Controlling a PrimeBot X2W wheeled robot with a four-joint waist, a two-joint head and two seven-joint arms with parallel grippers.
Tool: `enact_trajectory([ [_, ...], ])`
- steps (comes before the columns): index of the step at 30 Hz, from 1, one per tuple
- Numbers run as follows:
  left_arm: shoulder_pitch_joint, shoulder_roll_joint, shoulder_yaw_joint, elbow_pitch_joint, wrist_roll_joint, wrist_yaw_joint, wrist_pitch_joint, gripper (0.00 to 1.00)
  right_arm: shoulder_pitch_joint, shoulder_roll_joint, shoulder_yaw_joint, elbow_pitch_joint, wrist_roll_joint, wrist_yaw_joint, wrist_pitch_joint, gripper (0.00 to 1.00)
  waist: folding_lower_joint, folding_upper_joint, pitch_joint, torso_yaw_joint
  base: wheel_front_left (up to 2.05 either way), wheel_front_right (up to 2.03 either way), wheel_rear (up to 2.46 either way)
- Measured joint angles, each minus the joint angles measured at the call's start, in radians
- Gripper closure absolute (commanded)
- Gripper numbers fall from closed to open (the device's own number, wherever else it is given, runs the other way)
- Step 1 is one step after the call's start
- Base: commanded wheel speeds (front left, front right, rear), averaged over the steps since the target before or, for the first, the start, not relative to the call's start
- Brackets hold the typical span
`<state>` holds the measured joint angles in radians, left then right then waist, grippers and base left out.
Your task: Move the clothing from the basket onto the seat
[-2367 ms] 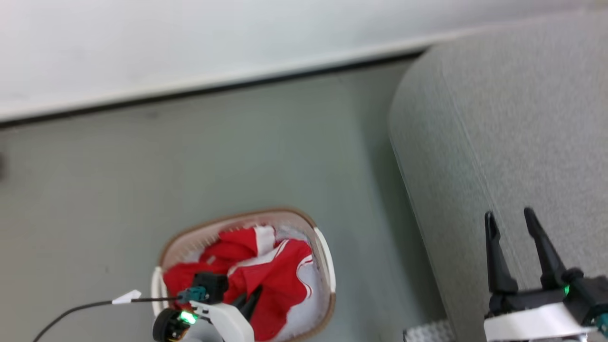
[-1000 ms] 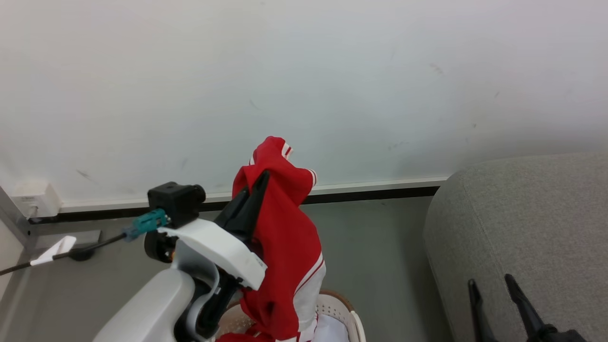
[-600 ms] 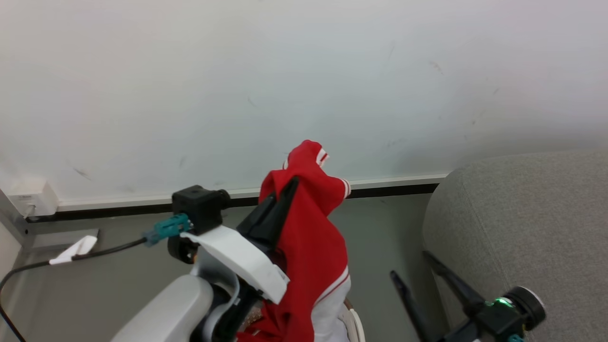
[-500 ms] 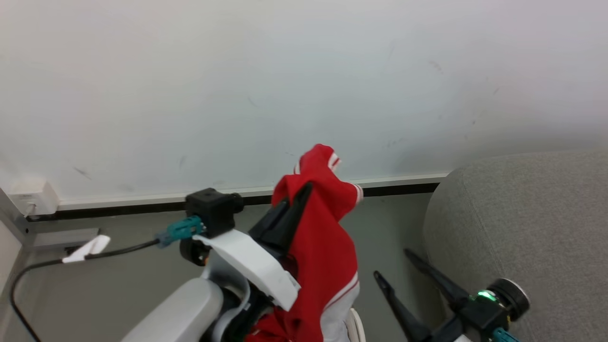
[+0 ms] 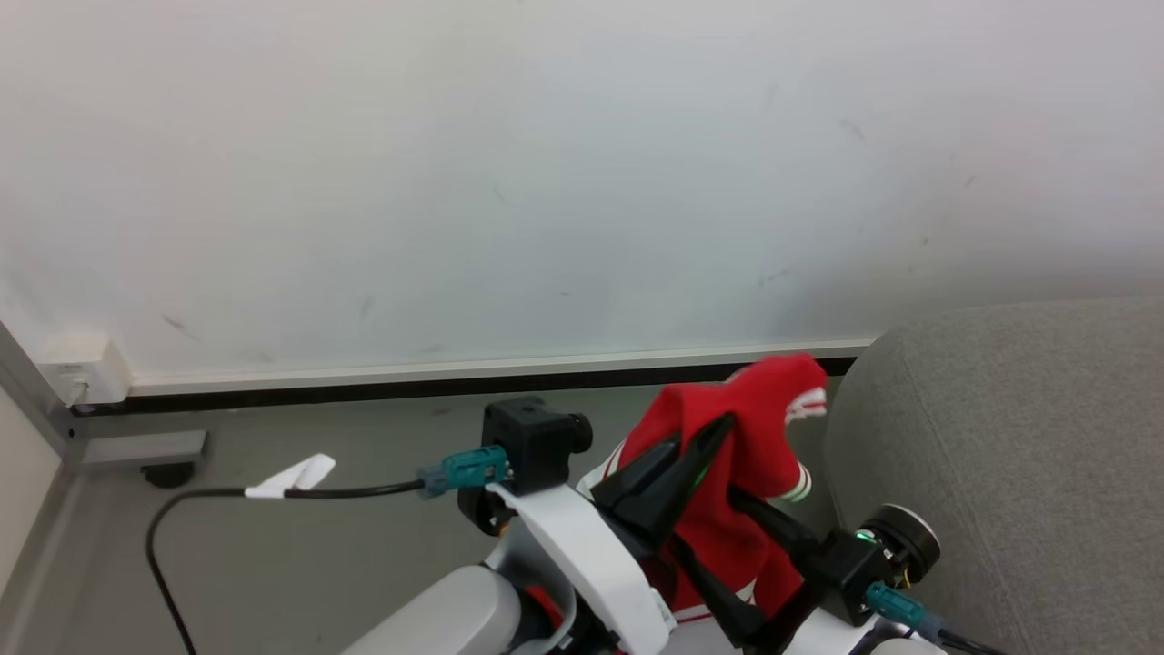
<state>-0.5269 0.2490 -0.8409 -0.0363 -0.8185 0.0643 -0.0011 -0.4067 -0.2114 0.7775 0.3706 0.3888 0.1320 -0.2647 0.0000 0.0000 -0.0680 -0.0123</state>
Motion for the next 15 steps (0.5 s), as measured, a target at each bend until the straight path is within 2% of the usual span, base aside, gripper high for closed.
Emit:
enact_trajectory([
  [1,0.000,-0.006,-0.005,-0.001,0.000,-0.002,0.000,1.00,-0.002,0.002,0.012,0.015,0.018,0.000,0.000,1.00,0.0000,0.0000,-0.001,0.003,0.00,0.00,0.00],
  [6,-0.001,-0.013,-0.009,0.000,-0.003,-0.003,0.000,1.00,-0.010,0.007,0.022,0.024,0.105,0.000,0.000,1.00,0.0000,0.0000,-0.004,0.012,0.00,0.00,0.00],
  [11,0.001,0.008,0.003,0.016,-0.003,0.007,-0.009,1.00,-0.004,-0.013,-0.005,0.007,0.125,0.000,0.000,1.00,0.0000,0.0000,-0.003,0.011,0.00,0.00,0.00],
  [13,0.005,0.017,0.011,0.023,-0.003,0.013,-0.017,0.51,0.003,-0.017,-0.021,-0.004,0.129,0.000,0.001,1.00,0.0000,0.0000,-0.003,0.008,0.00,0.00,0.00],
  [14,0.007,0.019,0.014,0.026,-0.002,0.016,-0.019,0.00,0.006,-0.018,-0.033,-0.010,0.132,0.000,0.000,1.00,0.0000,0.0000,-0.003,0.006,0.00,0.00,0.00],
  [15,0.010,0.022,0.016,0.031,-0.001,0.018,-0.020,0.00,0.010,-0.019,-0.044,-0.016,0.133,0.000,0.000,1.00,0.0000,0.0000,-0.003,0.004,0.00,0.00,0.00],
])
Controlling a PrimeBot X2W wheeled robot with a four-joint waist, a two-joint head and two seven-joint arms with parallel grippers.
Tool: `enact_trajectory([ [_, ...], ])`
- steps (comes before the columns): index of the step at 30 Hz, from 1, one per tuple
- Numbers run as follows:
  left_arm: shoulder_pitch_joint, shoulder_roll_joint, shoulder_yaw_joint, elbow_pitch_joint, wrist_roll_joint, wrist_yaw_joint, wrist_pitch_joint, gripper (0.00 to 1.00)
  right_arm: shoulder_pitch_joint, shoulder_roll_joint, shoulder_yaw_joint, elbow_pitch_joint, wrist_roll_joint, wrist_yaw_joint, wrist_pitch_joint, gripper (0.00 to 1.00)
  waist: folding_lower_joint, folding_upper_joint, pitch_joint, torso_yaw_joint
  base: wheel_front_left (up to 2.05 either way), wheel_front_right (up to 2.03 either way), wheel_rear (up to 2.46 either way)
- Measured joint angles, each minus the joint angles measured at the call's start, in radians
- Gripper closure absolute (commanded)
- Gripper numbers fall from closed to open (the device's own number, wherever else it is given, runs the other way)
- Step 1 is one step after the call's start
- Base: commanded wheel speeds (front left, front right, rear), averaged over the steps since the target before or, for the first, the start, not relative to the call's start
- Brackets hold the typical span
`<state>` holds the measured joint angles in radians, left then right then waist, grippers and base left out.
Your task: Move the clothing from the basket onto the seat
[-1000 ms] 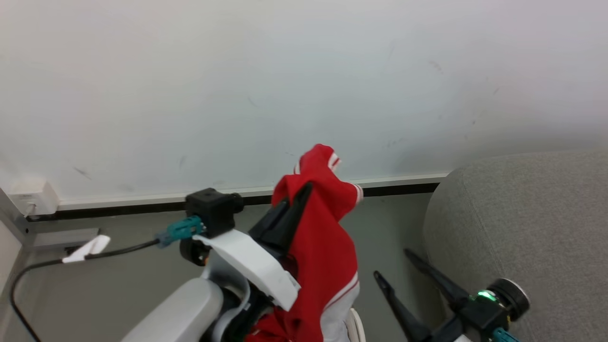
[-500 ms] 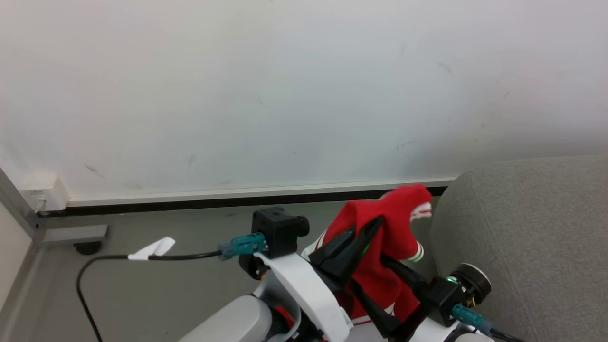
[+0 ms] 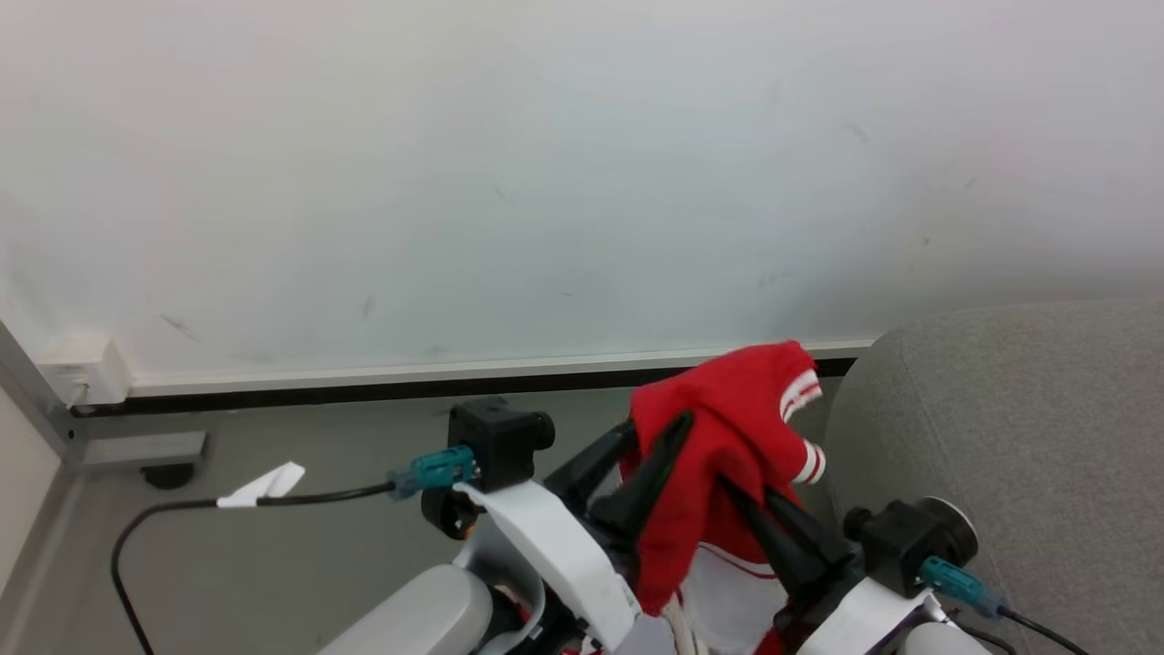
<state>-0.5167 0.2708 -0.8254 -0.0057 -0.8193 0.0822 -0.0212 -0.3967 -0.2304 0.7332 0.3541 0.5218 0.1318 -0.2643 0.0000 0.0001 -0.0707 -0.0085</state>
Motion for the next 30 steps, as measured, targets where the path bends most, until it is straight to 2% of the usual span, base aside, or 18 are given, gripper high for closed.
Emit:
enact_trajectory([
  [13,0.073,0.057,-0.050,0.110,0.106,-0.004,-0.122,0.00,0.032,-0.025,-0.165,-0.058,-0.037,0.000,0.000,1.00,0.0000,0.0000,0.003,-0.017,0.00,0.00,0.00],
  [30,0.086,0.044,-0.053,0.182,0.105,-0.021,-0.173,0.00,0.063,-0.025,-0.280,-0.089,-0.083,0.000,0.000,1.00,0.0000,0.0000,0.015,-0.020,0.00,0.00,0.00],
])
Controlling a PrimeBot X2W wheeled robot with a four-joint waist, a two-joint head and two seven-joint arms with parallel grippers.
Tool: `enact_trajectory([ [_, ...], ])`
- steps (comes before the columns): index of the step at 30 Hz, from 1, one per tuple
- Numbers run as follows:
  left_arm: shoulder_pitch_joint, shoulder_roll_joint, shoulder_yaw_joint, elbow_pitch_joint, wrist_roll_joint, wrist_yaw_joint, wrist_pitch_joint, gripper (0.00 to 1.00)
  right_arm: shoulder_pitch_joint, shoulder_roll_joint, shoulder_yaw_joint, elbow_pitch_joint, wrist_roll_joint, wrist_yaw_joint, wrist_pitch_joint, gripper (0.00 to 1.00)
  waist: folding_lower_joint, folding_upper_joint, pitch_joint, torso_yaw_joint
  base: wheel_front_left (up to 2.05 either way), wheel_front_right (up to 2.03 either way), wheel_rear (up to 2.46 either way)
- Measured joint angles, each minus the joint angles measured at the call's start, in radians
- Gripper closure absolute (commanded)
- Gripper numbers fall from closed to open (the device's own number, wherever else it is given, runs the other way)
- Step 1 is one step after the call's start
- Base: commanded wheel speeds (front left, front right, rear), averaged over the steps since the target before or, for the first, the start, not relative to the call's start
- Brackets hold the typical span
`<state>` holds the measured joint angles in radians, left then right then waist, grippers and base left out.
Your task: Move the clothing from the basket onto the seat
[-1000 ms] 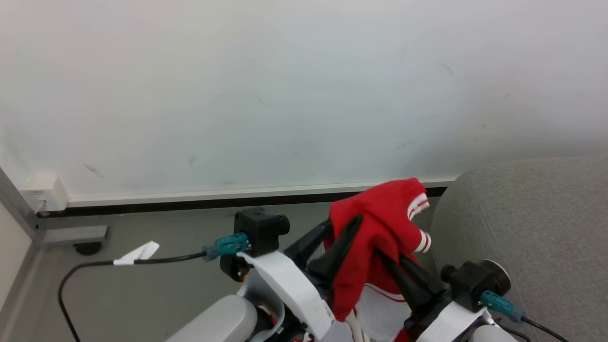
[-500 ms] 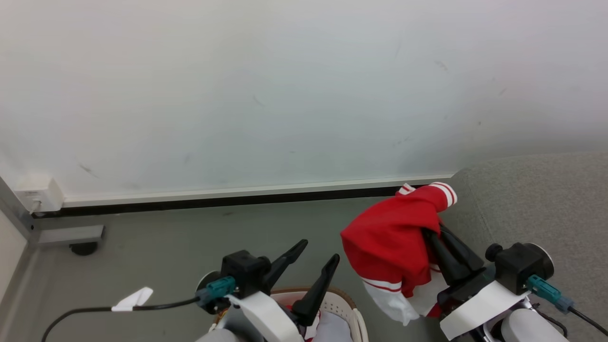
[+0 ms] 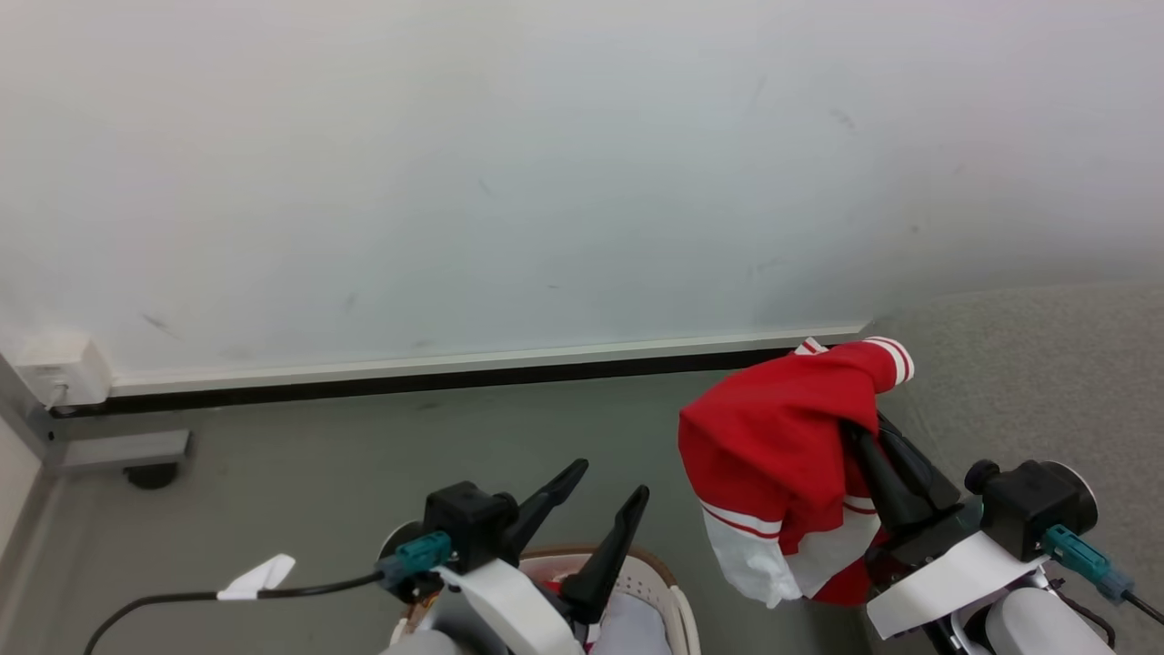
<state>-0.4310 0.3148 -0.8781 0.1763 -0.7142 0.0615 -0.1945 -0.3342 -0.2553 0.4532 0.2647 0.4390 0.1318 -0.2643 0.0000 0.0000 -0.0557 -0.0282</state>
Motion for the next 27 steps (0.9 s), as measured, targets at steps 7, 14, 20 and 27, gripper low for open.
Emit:
enact_trajectory([
  [7,-0.001,-0.012,-0.008,-0.008,-0.001,-0.001,-0.002,0.00,0.014,-0.012,-0.035,-0.013,-0.008,0.000,0.000,1.00,0.0000,0.0000,0.008,-0.053,0.00,0.00,0.00],
  [14,-0.002,-0.037,-0.022,-0.024,-0.001,-0.006,-0.011,0.00,0.040,-0.040,-0.088,-0.041,-0.017,0.000,0.000,1.00,0.0000,0.0000,0.026,-0.138,0.00,0.00,0.00],
  [20,-0.017,-0.070,-0.044,-0.031,0.003,-0.017,-0.016,0.00,0.074,-0.067,-0.146,-0.071,-0.019,0.000,0.000,1.00,0.0000,0.0000,0.052,-0.216,0.00,0.00,0.00],
  [27,-0.041,-0.087,-0.066,-0.035,0.015,-0.030,-0.017,0.00,0.096,-0.071,-0.217,-0.098,-0.021,0.000,0.000,1.00,0.0000,0.0000,0.104,-0.269,0.00,0.00,0.00],
])
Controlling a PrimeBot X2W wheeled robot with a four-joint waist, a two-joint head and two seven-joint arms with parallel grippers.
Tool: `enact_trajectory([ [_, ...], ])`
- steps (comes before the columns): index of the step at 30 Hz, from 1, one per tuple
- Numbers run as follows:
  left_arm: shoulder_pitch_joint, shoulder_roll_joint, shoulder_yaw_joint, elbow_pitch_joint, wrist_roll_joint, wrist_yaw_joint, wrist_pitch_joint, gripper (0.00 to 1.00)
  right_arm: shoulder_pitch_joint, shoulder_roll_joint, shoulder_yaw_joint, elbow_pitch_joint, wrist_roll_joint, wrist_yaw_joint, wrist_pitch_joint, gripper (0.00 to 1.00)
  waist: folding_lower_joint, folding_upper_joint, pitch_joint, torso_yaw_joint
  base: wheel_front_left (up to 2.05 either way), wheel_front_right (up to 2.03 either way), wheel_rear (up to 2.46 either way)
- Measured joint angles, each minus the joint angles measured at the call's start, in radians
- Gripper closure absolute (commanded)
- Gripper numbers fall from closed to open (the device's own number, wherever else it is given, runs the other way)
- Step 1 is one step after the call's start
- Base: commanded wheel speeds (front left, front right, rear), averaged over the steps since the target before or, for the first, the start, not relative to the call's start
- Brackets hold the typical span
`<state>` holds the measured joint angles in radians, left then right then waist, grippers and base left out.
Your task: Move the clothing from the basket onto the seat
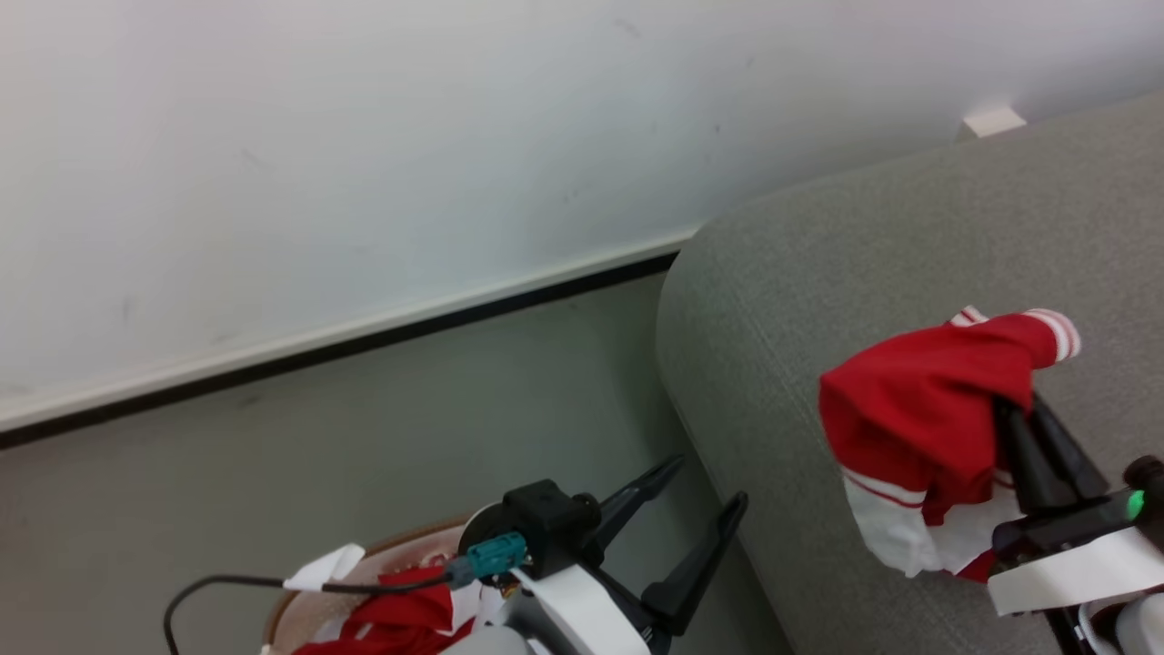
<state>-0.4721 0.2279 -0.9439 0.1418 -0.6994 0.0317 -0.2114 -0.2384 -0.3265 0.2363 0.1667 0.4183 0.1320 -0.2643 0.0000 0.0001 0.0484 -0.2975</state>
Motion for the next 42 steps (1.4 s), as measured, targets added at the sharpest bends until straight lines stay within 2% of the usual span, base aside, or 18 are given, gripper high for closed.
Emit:
enact_trajectory([
  [6,-0.049,0.015,-0.007,-0.021,0.020,-0.018,0.021,0.00,-0.051,0.015,-0.110,0.016,-0.014,0.000,0.000,1.00,0.0000,0.0000,0.090,0.006,0.00,0.00,0.00],
  [12,-0.114,0.036,-0.008,-0.040,0.048,-0.045,0.031,0.00,-0.224,0.000,-0.242,0.116,-0.047,0.000,0.001,1.00,0.0002,0.0000,0.209,0.044,0.00,0.00,0.00],
  [19,-0.161,0.043,-0.005,-0.047,0.059,-0.068,0.021,0.00,-0.457,-0.050,-0.399,0.259,-0.086,0.000,0.049,1.00,0.0002,0.0000,0.331,0.113,0.00,0.00,0.00],
  [25,-0.214,0.050,0.010,-0.066,0.072,-0.075,0.018,0.00,-0.613,-0.060,-0.544,0.381,-0.182,0.000,0.068,1.00,0.0003,0.0000,0.433,0.160,0.00,0.00,0.00],
  [30,-0.226,0.060,0.018,-0.065,0.074,-0.076,0.015,0.00,-0.626,-0.039,-0.685,0.502,-0.308,0.000,0.050,1.00,0.0004,0.0000,0.504,0.192,0.00,0.00,0.00],
  [31,-0.226,0.064,0.018,-0.062,0.074,-0.076,0.011,0.00,-0.623,-0.026,-0.720,0.527,-0.329,0.000,0.043,0.93,0.0003,0.0000,0.514,0.197,0.00,0.00,0.00],
  [32,-0.225,0.067,0.019,-0.058,0.074,-0.077,0.009,0.00,-0.617,-0.011,-0.752,0.554,-0.346,0.000,0.036,0.64,0.0003,0.0000,0.523,0.201,0.00,0.00,0.00],
  [33,-0.224,0.070,0.021,-0.055,0.074,-0.077,0.008,0.00,-0.610,0.005,-0.776,0.580,-0.364,0.000,0.033,0.00,0.0003,0.0000,0.529,0.205,0.00,0.00,0.00],
  [38,-0.200,0.095,0.029,-0.039,0.067,-0.076,-0.001,0.00,-0.586,0.071,-0.839,0.625,-0.406,0.000,0.007,0.00,0.0003,-0.0001,0.520,0.200,0.00,0.00,0.00],
  [42,-0.172,0.108,0.052,-0.023,0.052,-0.063,-0.015,0.00,-0.526,0.110,-0.815,0.566,-0.407,0.000,0.003,0.00,0.0002,0.0000,0.479,0.190,0.00,0.00,0.00],
])
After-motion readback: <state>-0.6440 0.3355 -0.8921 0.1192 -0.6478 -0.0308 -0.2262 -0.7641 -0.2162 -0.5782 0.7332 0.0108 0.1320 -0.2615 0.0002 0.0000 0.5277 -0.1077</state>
